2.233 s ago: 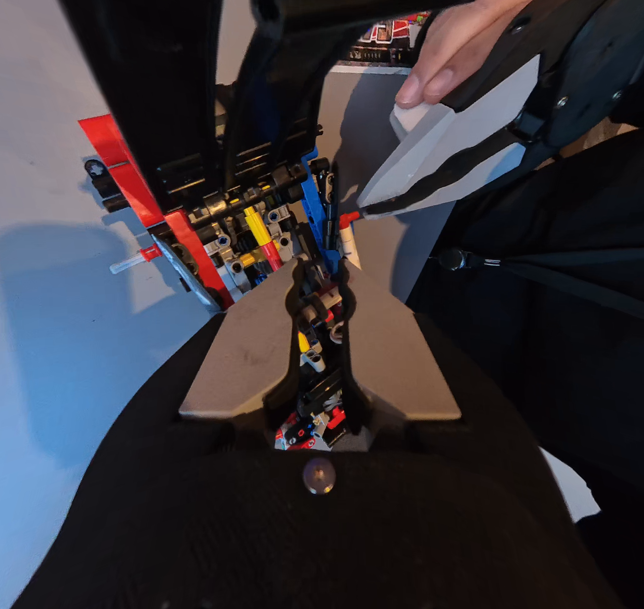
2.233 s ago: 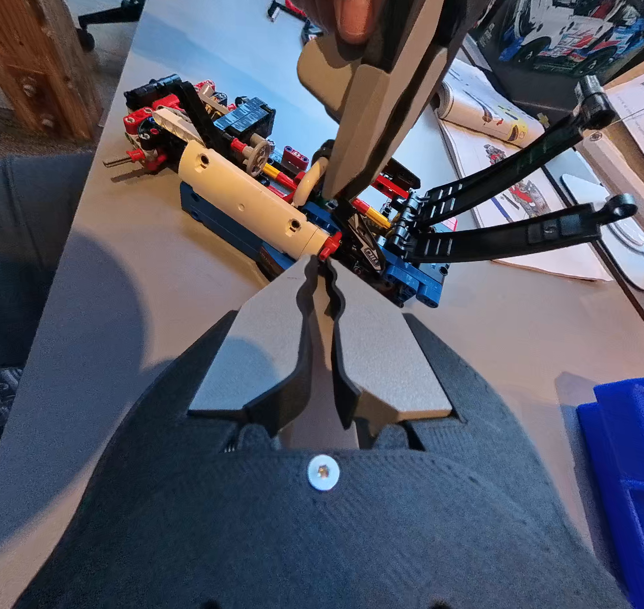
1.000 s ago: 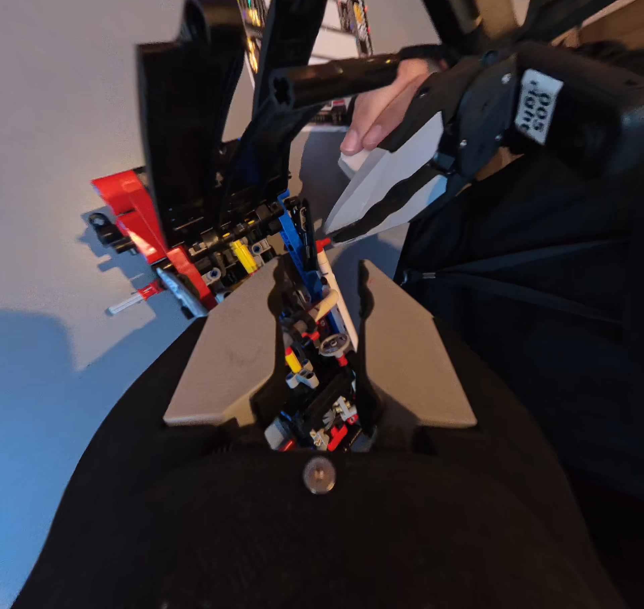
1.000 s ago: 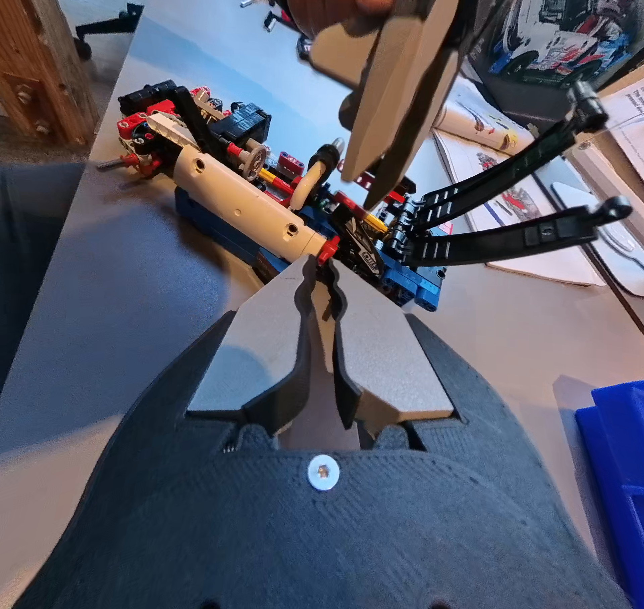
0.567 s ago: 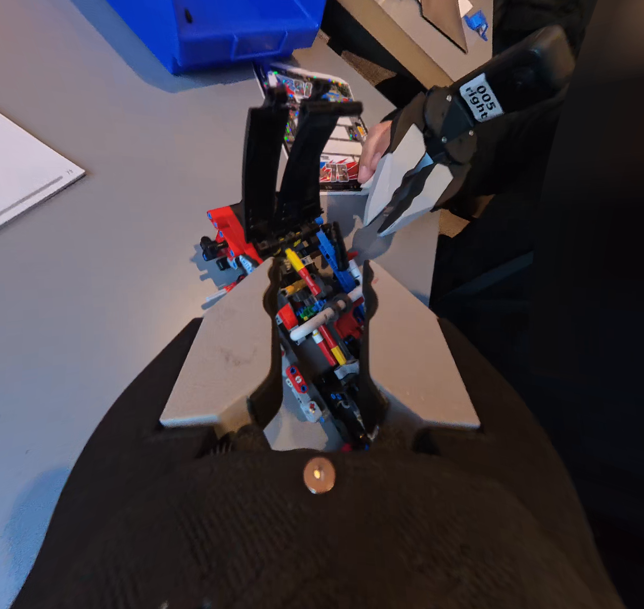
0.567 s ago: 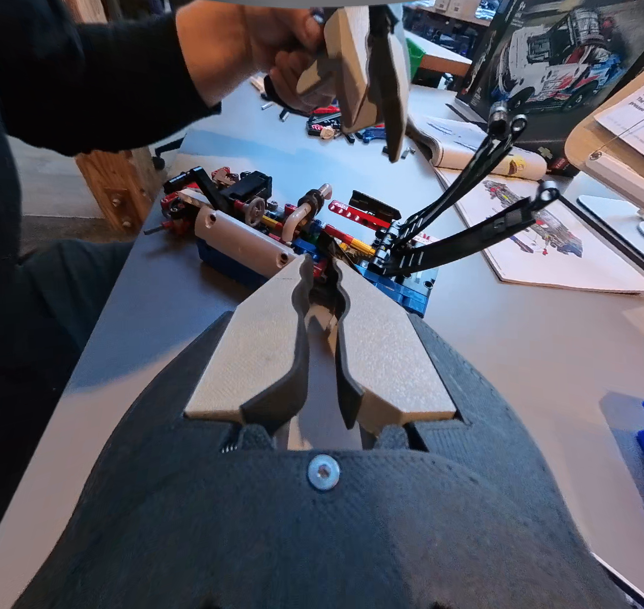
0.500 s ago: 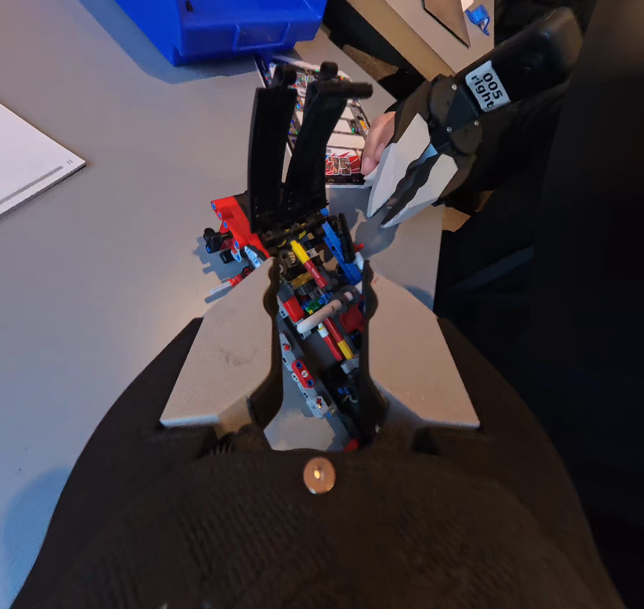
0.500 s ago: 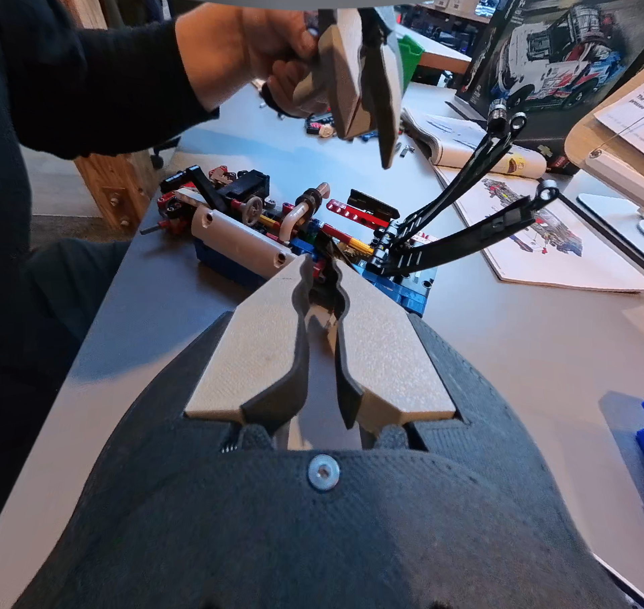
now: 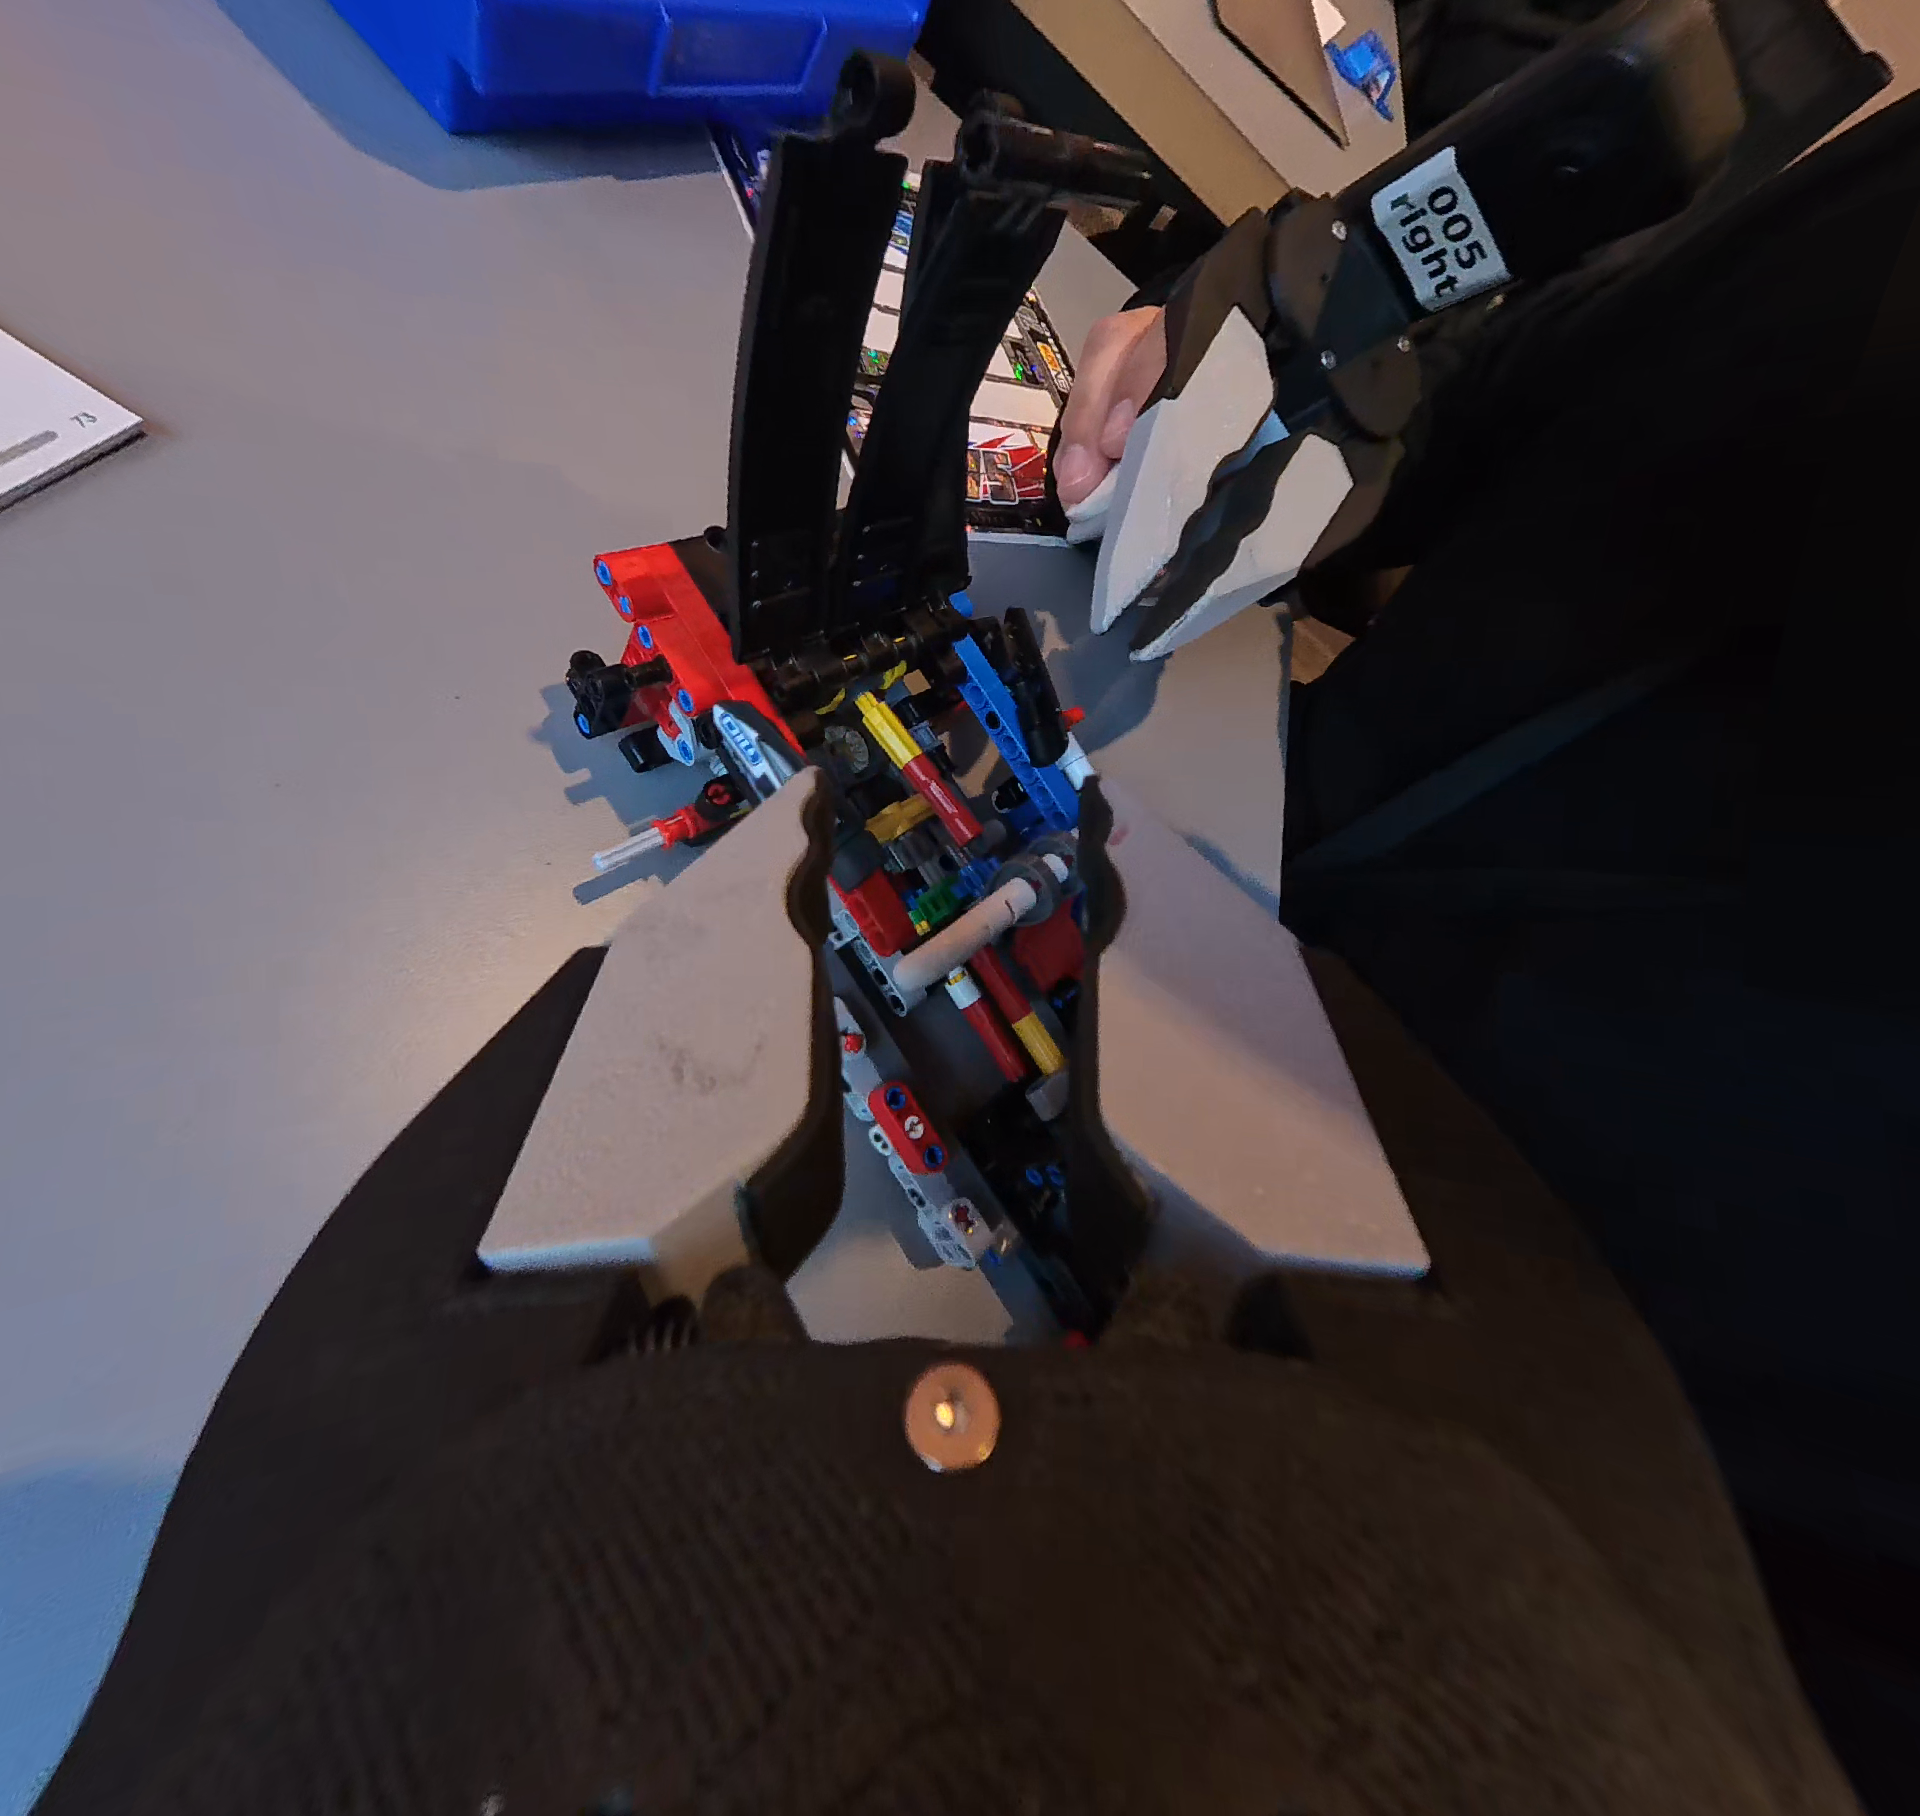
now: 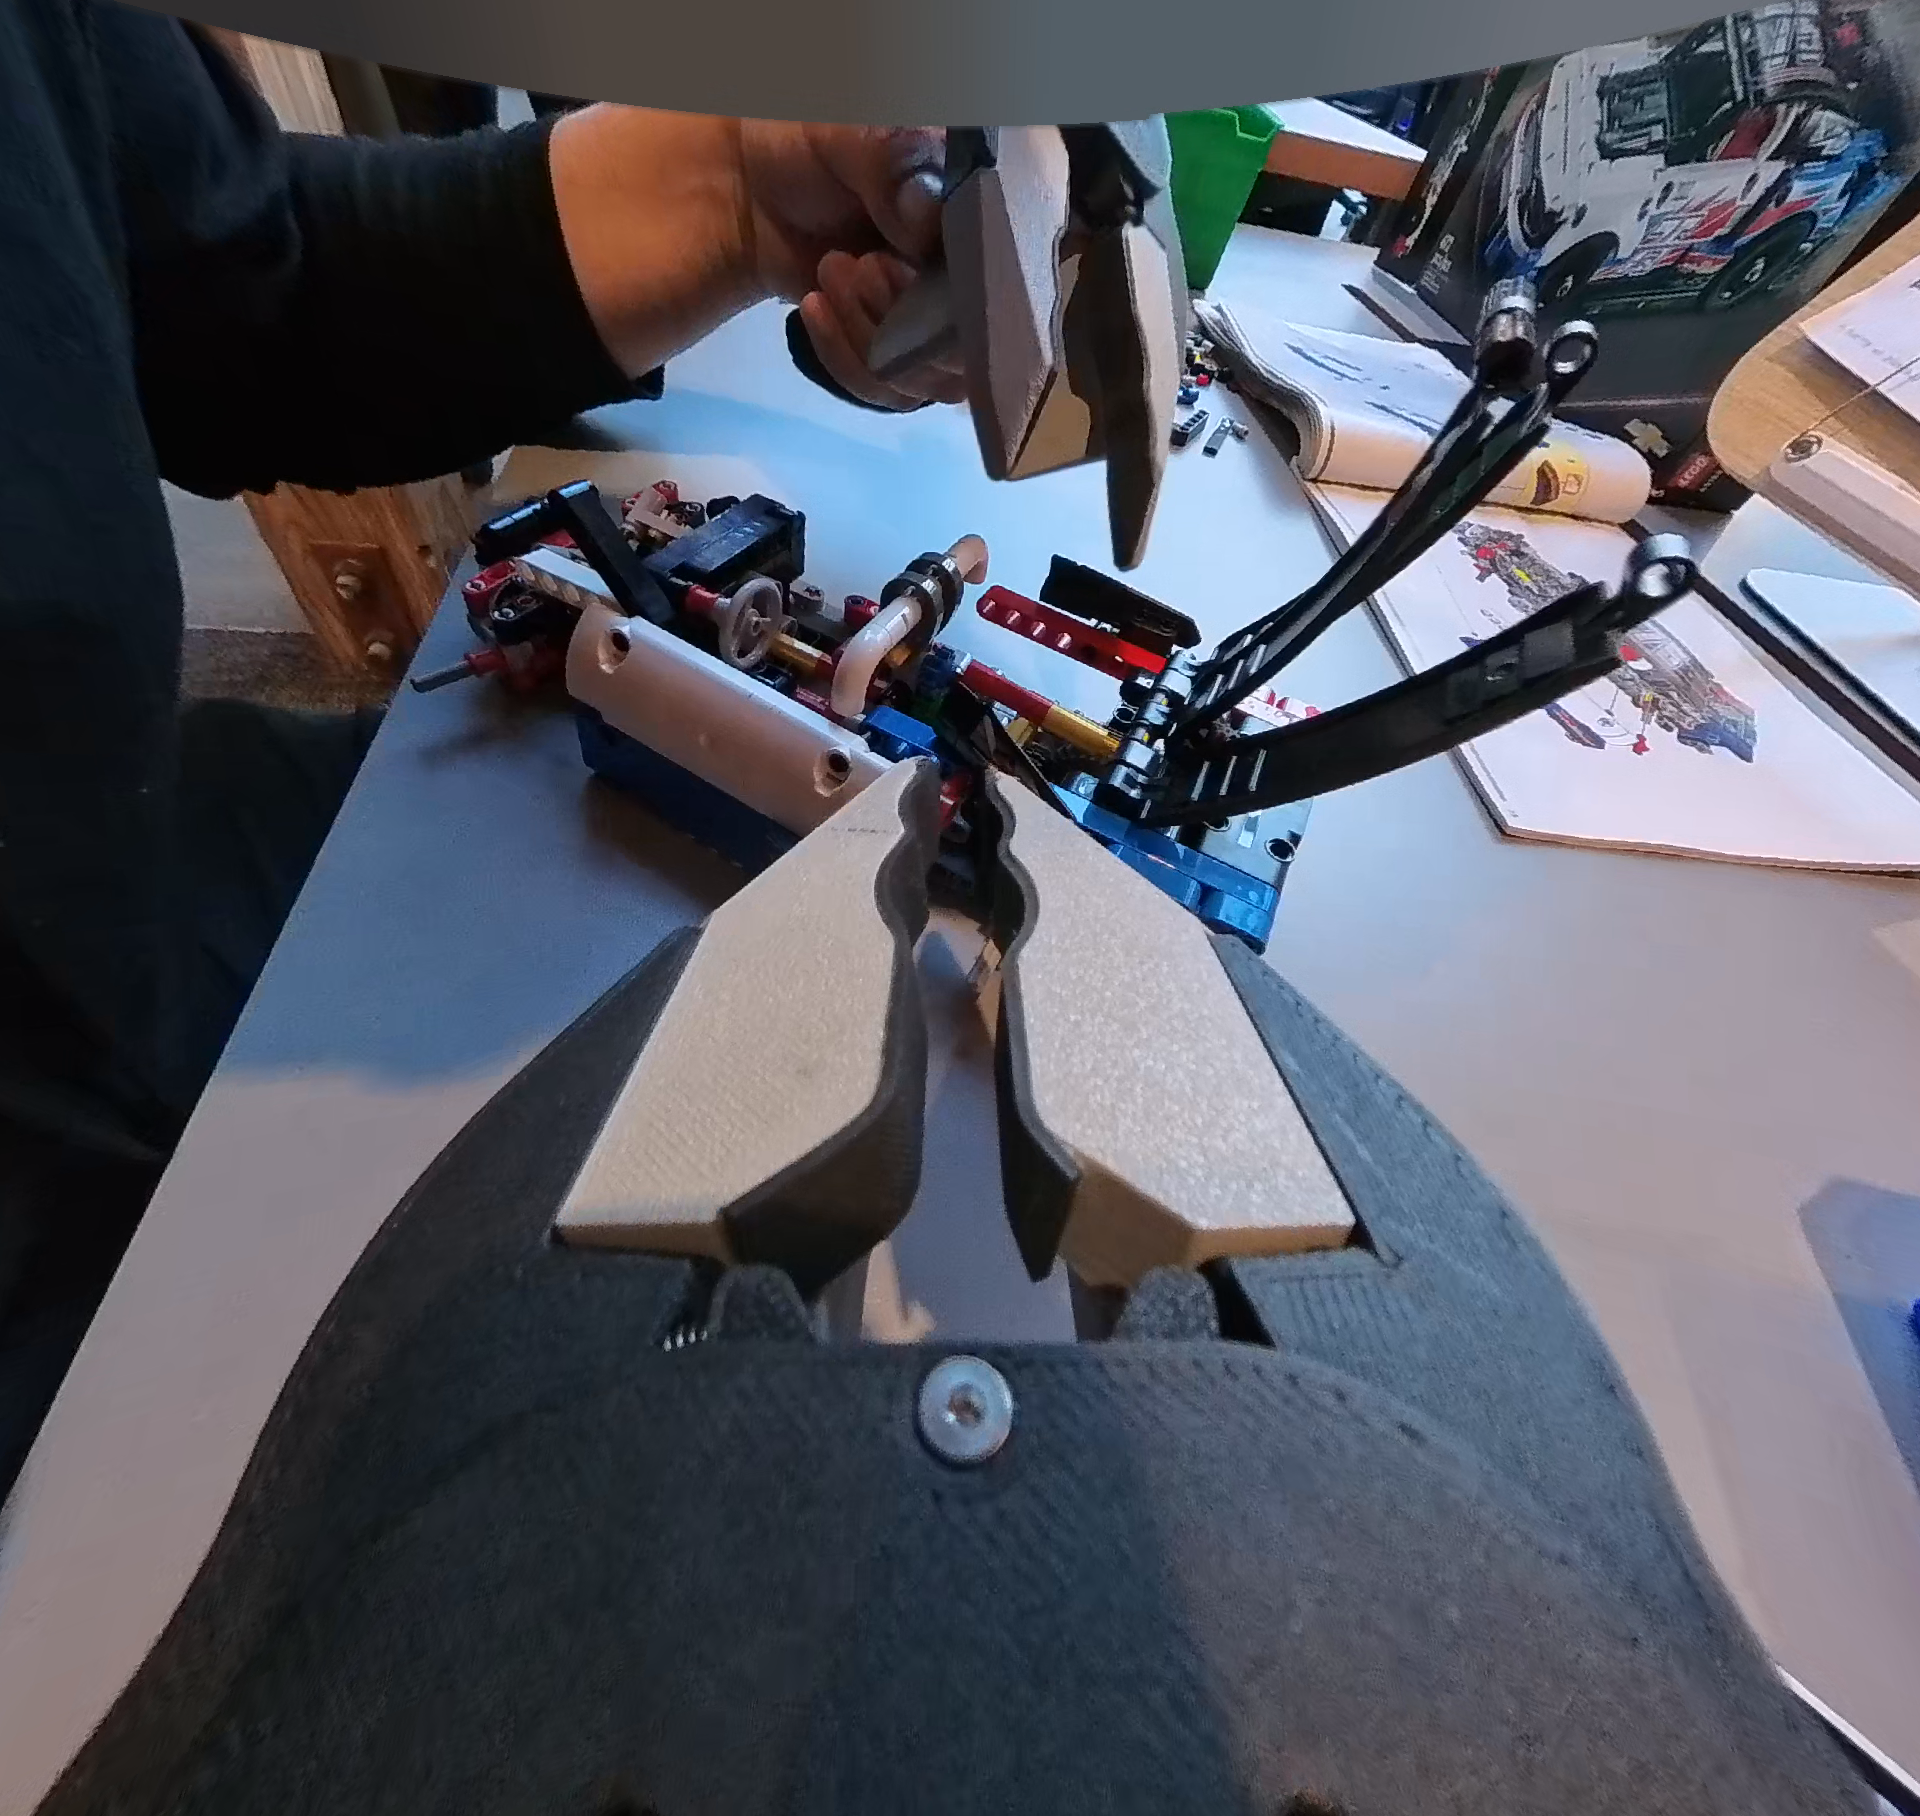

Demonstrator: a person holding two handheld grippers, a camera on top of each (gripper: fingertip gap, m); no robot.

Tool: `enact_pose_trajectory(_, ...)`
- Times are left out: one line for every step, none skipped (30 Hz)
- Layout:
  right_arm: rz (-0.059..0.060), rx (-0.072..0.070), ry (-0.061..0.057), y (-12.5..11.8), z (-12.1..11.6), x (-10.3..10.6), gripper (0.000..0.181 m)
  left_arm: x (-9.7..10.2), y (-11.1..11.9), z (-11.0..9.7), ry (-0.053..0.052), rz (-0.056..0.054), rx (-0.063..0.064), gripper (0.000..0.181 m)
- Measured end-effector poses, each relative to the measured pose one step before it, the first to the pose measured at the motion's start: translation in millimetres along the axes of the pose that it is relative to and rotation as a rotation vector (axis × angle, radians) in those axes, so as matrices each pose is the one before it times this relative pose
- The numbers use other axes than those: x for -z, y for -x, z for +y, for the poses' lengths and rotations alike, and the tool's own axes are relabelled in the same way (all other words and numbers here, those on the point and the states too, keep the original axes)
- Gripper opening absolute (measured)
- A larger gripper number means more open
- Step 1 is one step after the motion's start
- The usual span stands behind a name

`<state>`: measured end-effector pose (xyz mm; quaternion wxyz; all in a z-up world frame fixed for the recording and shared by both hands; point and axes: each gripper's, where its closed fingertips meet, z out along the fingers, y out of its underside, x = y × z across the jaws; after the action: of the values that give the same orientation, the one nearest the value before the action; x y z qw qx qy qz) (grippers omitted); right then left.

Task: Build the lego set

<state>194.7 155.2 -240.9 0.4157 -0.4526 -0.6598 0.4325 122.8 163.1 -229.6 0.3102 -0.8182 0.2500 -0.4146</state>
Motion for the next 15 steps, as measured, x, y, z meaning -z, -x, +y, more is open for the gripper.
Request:
enact_pose_trajectory(0.0008, 0.0027, -0.0014, 0.26, -0.23, 0.09, 0.004, -1.01, -0.99, 0.09, 0.0027, 0.0027, -0.0009, 0.043)
enact_pose_trajectory(0.0018, 0.0030, -0.0022, 0.07, -0.26, 0.33, 0.004, -0.93, -0.61, -0.24, 0.0021, 0.0013, 0.0000, 0.043)
enact_pose_trajectory(0.0007, 0.0032, -0.0018, 0.35, -0.29, 0.14, 0.004, -0.88, -0.36, -0.44, -0.0002, 0.0008, 0.0007, 0.043)
enact_pose_trajectory(0.0002, 0.0035, -0.0003, 0.37, -0.04, 0.02, 0.004, -0.66, 0.06, -0.42, -0.0012, -0.0002, 0.0028, 0.043)
enact_pose_trajectory(0.0004, 0.0037, 0.0015, 0.37, 0.14, -0.06, 0.003, -0.62, 0.23, -0.35, -0.0007, -0.0019, 0.0038, 0.043)
enact_pose_trajectory(0.0002, 0.0038, 0.0032, 0.49, 0.34, -0.38, 0.003, -0.52, 0.43, -0.30, -0.0009, -0.0036, 0.0041, 0.043)
enact_pose_trajectory(0.0001, 0.0034, 0.0056, 0.37, 0.69, -0.59, 0.003, -0.46, -0.26, -0.32, -0.0013, -0.0021, 0.0033, 0.043)
enact_pose_trajectory(-0.0002, 0.0028, 0.0087, 0.32, 0.99, -0.85, 0.003, -0.57, -0.64, -0.43, -0.0002, -0.0018, 0.0053, 0.043)
enact_pose_trajectory(0.0001, 0.0034, 0.0103, 0.51, 1.27, -1.03, 0.004, -0.73, -0.57, -0.18, 0.0038, -0.0066, 0.0061, 0.043)
enact_pose_trajectory(0.0008, 0.0057, 0.0087, 0.62, 0.96, -0.79, 0.004, -0.78, -0.36, 0.24, 0.0087, -0.0134, 0.0029, 0.043)
enact_pose_trajectory(0.0019, 0.0076, 0.0061, 0.78, 0.75, -0.50, 0.004, -0.89, -0.46, 0.75, 0.0134, -0.0185, -0.0004, 0.042)
enact_pose_trajectory(0.0037, 0.0075, 0.0054, 0.77, 0.54, -0.36, 0.004, -0.81, -1.59, 0.47, 0.0137, -0.0163, -0.0030, 0.042)
enact_pose_trajectory(0.0046, 0.0060, 0.0067, 0.64, 0.73, -0.24, 0.004, -0.66, -3.13, -0.25, 0.0102, -0.0087, -0.0018, 0.042)
enact_pose_trajectory(0.0026, 0.0051, 0.0078, 0.76, 0.87, -0.31, 0.004, -0.66, -3.62, -0.89, 0.0081, -0.0064, 0.0024, 0.042)
enact_pose_trajectory(0.0001, 0.0053, 0.0075, 1.11, 0.84, -0.24, 0.004, -0.72, -3.32, -0.75, 0.0086, -0.0084, 0.0044, 0.041)
